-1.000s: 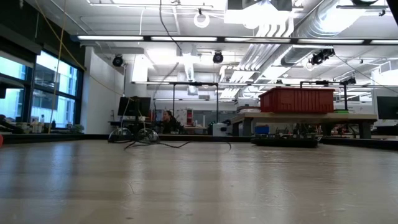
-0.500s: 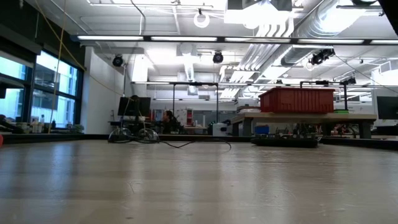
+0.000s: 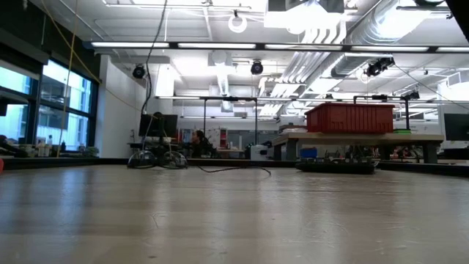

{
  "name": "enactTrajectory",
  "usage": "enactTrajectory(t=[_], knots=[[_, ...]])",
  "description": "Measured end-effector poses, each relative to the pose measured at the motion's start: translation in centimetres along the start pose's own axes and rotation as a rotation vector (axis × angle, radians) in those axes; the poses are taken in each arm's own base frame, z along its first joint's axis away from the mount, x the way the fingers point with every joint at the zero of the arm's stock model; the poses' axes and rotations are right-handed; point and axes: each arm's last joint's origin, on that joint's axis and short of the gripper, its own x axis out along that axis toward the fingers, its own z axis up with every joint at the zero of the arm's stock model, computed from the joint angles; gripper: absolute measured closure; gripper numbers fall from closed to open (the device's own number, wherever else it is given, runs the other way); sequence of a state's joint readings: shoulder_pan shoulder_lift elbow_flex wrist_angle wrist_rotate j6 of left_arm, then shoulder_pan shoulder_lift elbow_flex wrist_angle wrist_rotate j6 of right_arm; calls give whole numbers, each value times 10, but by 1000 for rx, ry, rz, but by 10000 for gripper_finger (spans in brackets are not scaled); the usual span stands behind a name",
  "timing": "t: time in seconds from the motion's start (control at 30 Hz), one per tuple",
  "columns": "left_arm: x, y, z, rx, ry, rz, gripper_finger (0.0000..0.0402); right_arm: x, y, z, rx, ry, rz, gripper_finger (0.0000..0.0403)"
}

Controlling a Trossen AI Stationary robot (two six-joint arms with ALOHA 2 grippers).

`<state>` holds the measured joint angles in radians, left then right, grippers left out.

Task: Coil cords
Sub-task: Coil the black wire on the black spool

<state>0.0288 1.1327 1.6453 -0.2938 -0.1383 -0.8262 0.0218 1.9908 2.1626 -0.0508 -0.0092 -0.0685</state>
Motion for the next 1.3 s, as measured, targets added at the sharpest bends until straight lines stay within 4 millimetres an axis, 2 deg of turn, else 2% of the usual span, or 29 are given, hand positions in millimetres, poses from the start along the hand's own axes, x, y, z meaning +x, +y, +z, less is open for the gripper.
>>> enactTrajectory(t=[0.2, 0.33, 0.6, 1.07, 1.3], knots=[[4, 2, -3, 11, 23, 1, 400, 0, -2, 2, -2, -22, -14, 403], [2, 1, 0, 14, 7, -10, 400, 0, 6, 1, -17, -6, 6, 403], [-8, -7, 9, 51, -64, -58, 400, 0, 7, -3, -15, 34, -16, 403], [-43, -16, 26, 71, -154, -55, 400, -6, 10, 3, -42, 52, -25, 403], [-47, -8, 19, 22, -69, 27, 400, -11, 4, 8, -86, 61, -68, 403]])
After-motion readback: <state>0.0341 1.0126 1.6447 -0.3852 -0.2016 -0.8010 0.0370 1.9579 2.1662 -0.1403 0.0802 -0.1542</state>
